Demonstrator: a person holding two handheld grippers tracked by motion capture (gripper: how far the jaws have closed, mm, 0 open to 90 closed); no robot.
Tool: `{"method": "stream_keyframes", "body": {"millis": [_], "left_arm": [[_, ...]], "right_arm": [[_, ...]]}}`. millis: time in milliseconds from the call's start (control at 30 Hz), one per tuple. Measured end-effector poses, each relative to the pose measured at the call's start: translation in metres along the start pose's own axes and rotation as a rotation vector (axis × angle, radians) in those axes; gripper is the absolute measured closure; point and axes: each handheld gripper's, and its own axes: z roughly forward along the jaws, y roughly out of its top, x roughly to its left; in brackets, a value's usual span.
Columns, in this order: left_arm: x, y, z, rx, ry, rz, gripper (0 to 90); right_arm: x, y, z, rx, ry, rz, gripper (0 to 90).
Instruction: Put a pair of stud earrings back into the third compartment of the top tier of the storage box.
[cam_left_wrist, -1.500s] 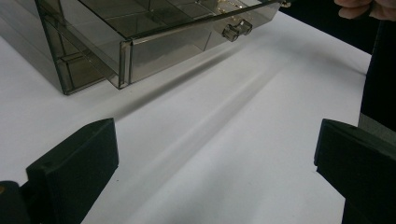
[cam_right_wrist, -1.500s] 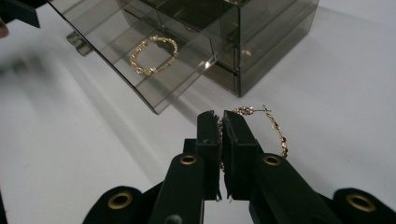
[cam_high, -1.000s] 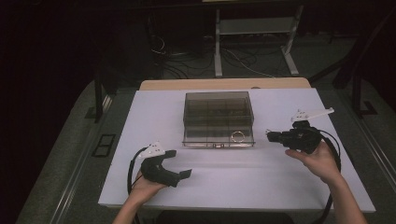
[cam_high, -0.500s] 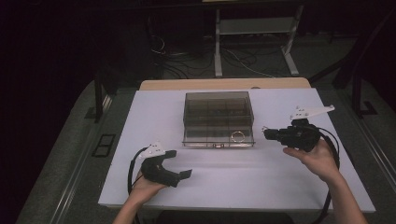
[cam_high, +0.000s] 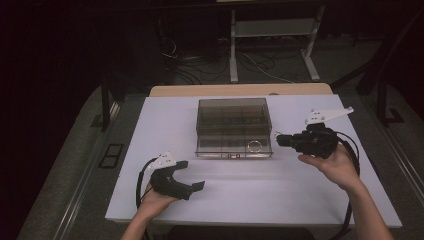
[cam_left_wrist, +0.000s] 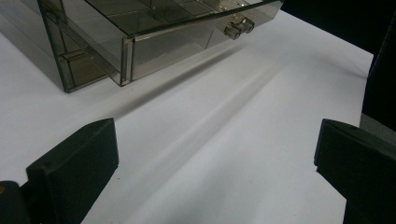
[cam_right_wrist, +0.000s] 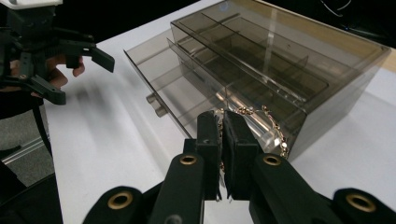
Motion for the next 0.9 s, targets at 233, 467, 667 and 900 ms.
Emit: {"method": "stream_keyframes", "body": {"millis": [233, 467, 667, 900], "left_arm": [[0.0, 0.0, 0.0, 0.0, 0.001, -0.002, 0.0], [0.0, 0.0, 0.0, -0.003, 0.001, -0.001, 0.0], [0.0, 0.0, 0.0, -0.008, 0.0, -0.004, 0.0], [0.0, 0.0, -0.001, -0.006, -0.001, -0.001, 0.0]], "right_arm": [[0.003, 0.012, 0.007, 0.001, 0.015, -0.021, 84.6], [0.004, 0.022, 0.015, 0.022, 0.024, -0.034, 84.6], [0.002, 0.026, 0.023, 0.041, 0.026, -0.036, 84.6], [0.002, 0.029, 0.034, 0.067, 0.03, -0.043, 84.6]]}}
